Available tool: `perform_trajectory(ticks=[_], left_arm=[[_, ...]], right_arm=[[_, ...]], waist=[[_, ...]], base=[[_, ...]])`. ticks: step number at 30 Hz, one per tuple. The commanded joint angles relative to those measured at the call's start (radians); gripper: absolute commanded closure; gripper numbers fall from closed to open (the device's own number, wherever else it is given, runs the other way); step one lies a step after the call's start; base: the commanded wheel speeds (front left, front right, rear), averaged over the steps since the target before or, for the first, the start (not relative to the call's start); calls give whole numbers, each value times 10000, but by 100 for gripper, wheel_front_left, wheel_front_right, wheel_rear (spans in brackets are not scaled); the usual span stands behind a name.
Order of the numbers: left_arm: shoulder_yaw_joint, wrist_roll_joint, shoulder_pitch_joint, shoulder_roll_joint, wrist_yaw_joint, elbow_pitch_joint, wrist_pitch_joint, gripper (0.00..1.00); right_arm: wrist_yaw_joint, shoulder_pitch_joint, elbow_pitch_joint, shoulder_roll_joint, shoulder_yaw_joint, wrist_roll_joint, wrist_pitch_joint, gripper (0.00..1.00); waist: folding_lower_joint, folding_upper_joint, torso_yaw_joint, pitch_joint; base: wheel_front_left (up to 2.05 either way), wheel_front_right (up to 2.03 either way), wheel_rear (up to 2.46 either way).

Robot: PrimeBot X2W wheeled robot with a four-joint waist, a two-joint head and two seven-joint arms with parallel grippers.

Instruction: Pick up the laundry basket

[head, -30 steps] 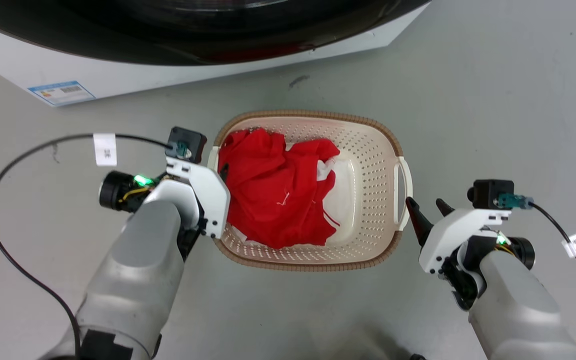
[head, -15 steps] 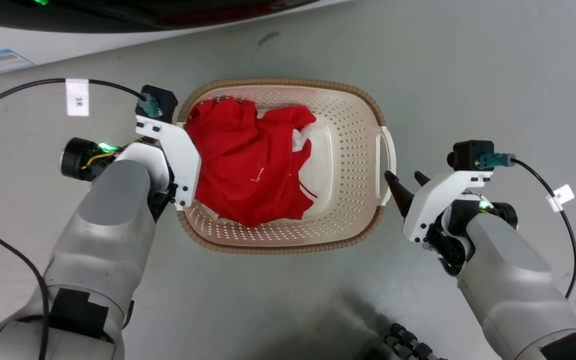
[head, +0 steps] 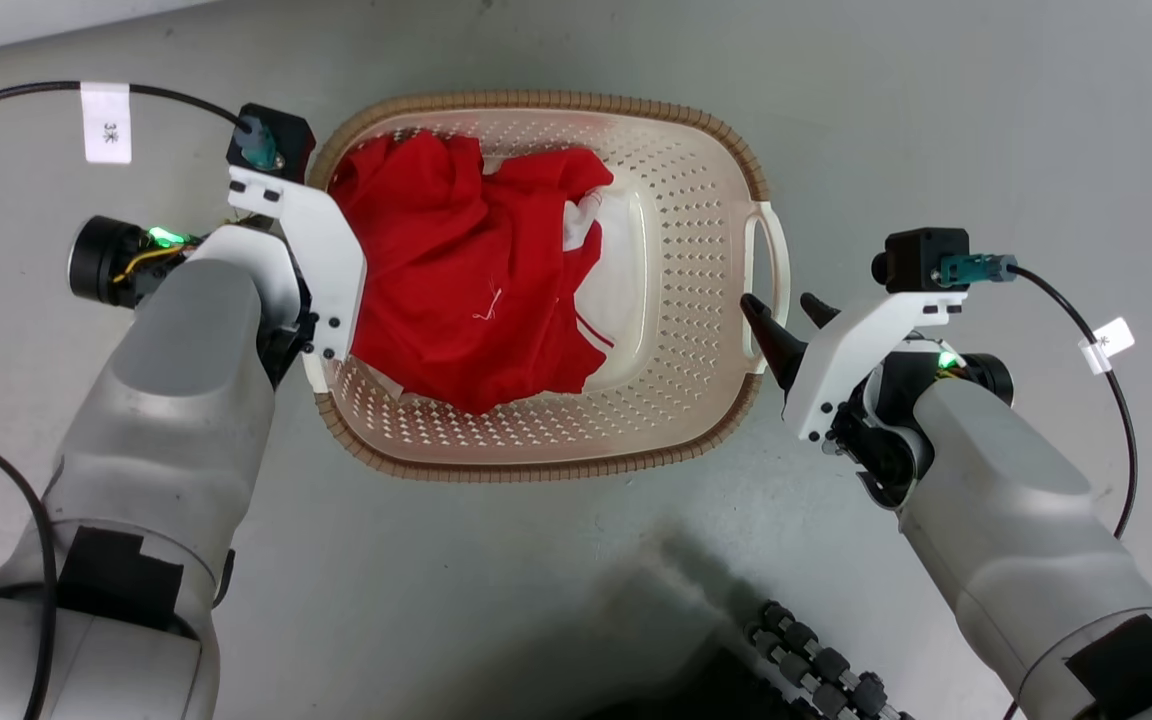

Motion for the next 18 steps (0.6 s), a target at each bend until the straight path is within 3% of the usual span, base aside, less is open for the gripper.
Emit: perform_trajectory(ticks=[1,13,14,15,16,17,18], left_arm=[[-48,29,-199,33,22,26,56,0],[-311,-46,-729,-121,15,124,107,0],[-347,-72,-734,-153,8,131,98,7],[-373,-124,-750,-185,1,134,99,75],[-408,-125,-779,-185,1,134,71,100],[-472,-115,-797,-181,-1,136,49,100],[-490,-168,-790,-168,3,146,64,100]], right_arm=[[-7,-206,51,14,128,125,-93,0],[-5,-765,401,15,1059,1141,-137,0],[-5,-797,395,15,1141,1220,-121,0],[-5,-814,396,17,1208,1292,-128,55],[-5,-828,396,17,1262,1373,-149,76],[-3,-801,347,26,1333,1523,-23,100],[-5,-807,327,38,1416,1585,21,100]], waist=[[-1,0,37,141],[-1,0,252,697],[-1,0,269,721],[-1,0,282,751],[-1,0,290,780],[-1,0,301,803],[-1,0,305,825]], base=[[0,0,0],[0,0,0],[0,0,0],[0,0,0],[0,0,0],[0,0,0],[0,0,0]])
